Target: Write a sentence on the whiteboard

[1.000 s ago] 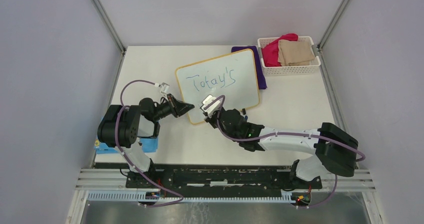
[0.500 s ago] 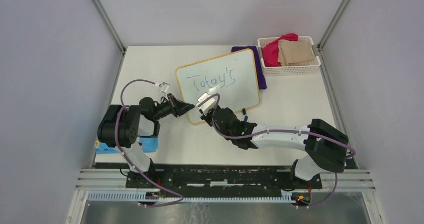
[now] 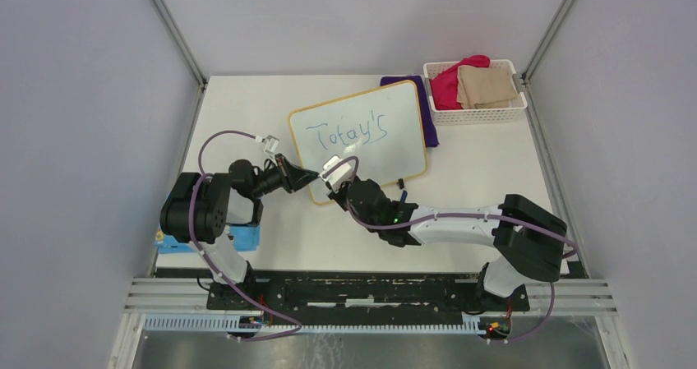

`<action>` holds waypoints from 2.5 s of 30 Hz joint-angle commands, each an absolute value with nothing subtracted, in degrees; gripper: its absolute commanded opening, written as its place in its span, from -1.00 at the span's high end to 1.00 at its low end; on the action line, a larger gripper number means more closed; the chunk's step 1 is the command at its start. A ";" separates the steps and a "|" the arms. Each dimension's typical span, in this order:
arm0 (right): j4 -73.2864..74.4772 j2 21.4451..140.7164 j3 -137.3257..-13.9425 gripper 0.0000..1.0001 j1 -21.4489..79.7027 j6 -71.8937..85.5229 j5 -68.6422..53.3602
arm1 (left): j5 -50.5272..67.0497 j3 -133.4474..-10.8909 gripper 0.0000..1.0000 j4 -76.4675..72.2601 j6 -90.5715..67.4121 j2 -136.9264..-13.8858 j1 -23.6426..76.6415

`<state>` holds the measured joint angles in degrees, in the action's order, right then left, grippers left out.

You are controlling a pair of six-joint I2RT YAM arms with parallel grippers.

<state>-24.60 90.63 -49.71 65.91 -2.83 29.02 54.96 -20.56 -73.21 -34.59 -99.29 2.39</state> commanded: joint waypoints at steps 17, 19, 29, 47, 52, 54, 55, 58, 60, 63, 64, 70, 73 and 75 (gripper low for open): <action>-22.92 89.70 -48.93 1.00 66.00 -0.70 32.55 | 52.50 -21.36 0.96 -69.96 -30.62 -100.02 2.44; -22.79 89.32 -48.20 1.00 66.02 -0.47 32.26 | 52.50 -21.34 0.96 -69.87 -30.59 -99.95 2.41; -22.39 87.74 -45.86 1.00 66.00 -0.09 31.57 | 52.47 -21.45 0.96 -69.52 -30.49 -99.93 2.53; -22.52 86.18 -51.81 1.00 64.59 -1.63 30.30 | 52.38 -21.62 0.96 -68.30 -29.97 -99.75 2.71; -22.10 87.43 -51.96 1.00 63.99 -0.94 29.97 | 52.47 -21.80 0.96 -68.04 -29.88 -99.88 2.68; -21.94 87.98 -51.86 1.00 63.77 -0.77 29.95 | 52.46 -21.80 0.96 -67.98 -29.88 -99.87 2.72; -21.92 88.12 -51.86 1.00 63.76 -0.79 29.92 | 52.46 -21.80 0.96 -67.94 -29.88 -99.89 2.70; -21.63 88.61 -51.55 1.00 63.69 -0.54 29.89 | 52.46 -21.84 0.97 -67.73 -29.88 -99.81 2.70; -21.45 88.84 -51.14 1.00 63.68 -0.35 29.93 | 52.47 -21.88 0.97 -67.68 -29.80 -99.77 2.69; -21.34 88.95 -50.43 1.00 63.58 -0.09 29.93 | 52.47 -21.88 0.97 -67.59 -29.79 -99.72 2.73; -21.19 89.02 -50.13 1.00 63.60 -0.09 29.91 | 52.46 -21.88 0.97 -67.59 -29.75 -99.75 2.78; -20.83 88.38 -47.90 1.00 63.61 -0.09 29.88 | 52.47 -21.97 0.97 -67.34 -29.71 -99.71 2.77; -20.74 88.07 -46.81 1.00 63.59 0.57 29.27 | 52.42 -22.06 0.97 -67.24 -29.71 -99.83 2.80; -20.66 87.93 -46.26 1.00 63.71 1.55 28.52 | 52.45 -22.04 0.97 -67.24 -29.71 -99.76 2.75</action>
